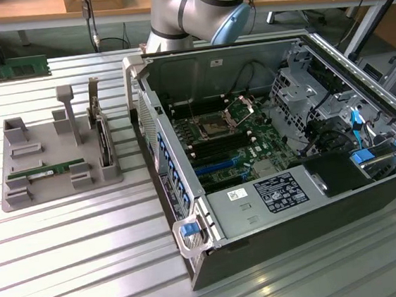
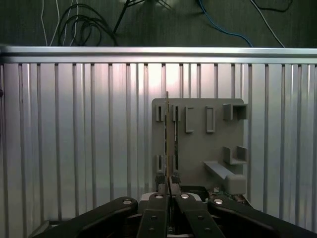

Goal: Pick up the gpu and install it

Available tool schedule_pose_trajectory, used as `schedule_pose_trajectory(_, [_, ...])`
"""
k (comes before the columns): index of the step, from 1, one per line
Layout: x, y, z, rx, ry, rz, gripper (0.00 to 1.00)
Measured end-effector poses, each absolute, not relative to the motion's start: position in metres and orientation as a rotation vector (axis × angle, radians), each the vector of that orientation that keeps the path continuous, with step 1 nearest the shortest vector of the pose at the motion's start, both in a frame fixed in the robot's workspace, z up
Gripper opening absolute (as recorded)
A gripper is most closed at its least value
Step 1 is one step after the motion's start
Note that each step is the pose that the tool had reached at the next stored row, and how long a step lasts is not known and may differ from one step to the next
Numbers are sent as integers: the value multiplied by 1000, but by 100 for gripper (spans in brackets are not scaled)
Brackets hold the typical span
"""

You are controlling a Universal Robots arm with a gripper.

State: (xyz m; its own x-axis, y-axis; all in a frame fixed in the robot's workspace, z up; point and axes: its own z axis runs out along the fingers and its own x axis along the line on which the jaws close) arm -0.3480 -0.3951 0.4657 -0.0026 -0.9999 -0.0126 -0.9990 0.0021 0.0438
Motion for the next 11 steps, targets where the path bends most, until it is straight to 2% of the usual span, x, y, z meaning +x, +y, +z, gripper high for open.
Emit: schedule_pose_trajectory(11, [-348, -395, 473, 2203, -2208, -62, 12])
